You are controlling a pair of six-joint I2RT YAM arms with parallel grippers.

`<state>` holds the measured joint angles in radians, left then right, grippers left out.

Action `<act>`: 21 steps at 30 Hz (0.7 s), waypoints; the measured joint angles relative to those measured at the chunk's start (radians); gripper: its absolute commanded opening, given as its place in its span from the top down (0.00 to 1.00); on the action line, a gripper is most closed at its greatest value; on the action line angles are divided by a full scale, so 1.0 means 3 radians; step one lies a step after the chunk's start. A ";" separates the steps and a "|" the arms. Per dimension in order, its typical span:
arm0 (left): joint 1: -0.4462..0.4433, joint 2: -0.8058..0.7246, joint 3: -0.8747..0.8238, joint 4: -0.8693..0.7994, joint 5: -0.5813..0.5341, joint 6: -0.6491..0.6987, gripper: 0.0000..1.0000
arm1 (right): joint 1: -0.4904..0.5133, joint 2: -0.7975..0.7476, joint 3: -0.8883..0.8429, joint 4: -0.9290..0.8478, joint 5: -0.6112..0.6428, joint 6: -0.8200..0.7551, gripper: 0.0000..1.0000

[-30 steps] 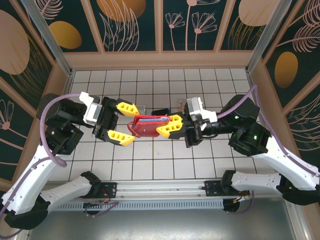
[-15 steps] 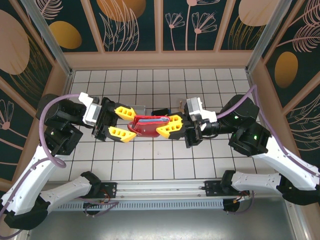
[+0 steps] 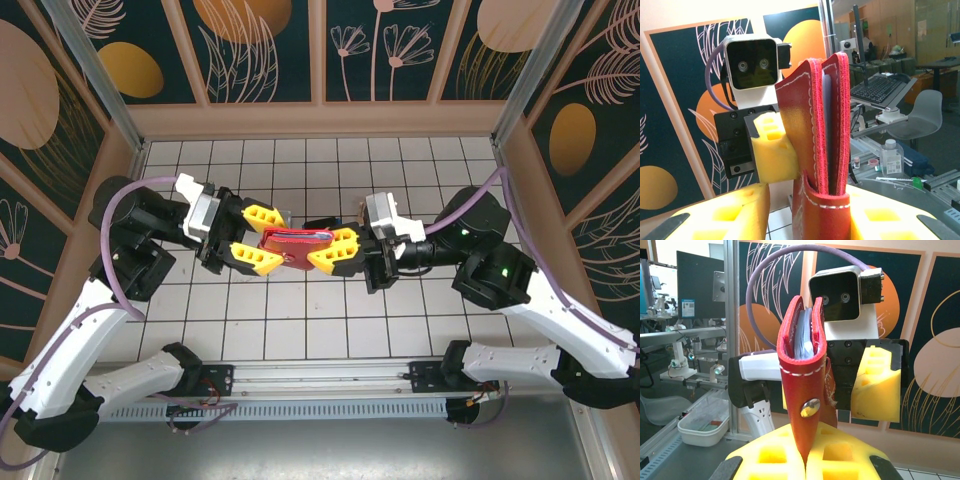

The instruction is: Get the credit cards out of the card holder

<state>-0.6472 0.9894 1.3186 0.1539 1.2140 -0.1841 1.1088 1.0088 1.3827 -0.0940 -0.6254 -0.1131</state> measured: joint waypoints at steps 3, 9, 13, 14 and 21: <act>-0.0001 0.0000 0.0000 0.0033 0.0000 -0.0001 0.61 | 0.0000 0.0000 0.0000 0.0005 -0.0001 0.0000 1.00; 0.0000 -0.0010 -0.0060 0.0276 -0.0017 -0.0095 0.56 | 0.0000 0.0005 0.0000 0.0027 -0.0005 0.0000 1.00; 0.0000 -0.0053 -0.0139 0.0474 -0.0066 -0.0189 0.54 | 0.0001 0.0010 0.0000 0.0025 -0.0013 0.0000 1.00; 0.0000 -0.0069 -0.0156 0.0525 -0.0076 -0.0211 0.54 | 0.0000 0.0010 0.0000 0.0027 -0.0014 0.0000 1.00; 0.0000 -0.0187 -0.0254 0.0750 -0.0149 -0.0313 0.50 | 0.0001 0.0015 0.0000 0.0025 -0.0015 0.0000 1.00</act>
<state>-0.6472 0.9333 1.2423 0.3790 1.1694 -0.2779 1.1091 1.0134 1.3827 -0.0864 -0.6300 -0.1131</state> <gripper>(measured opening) 0.493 0.054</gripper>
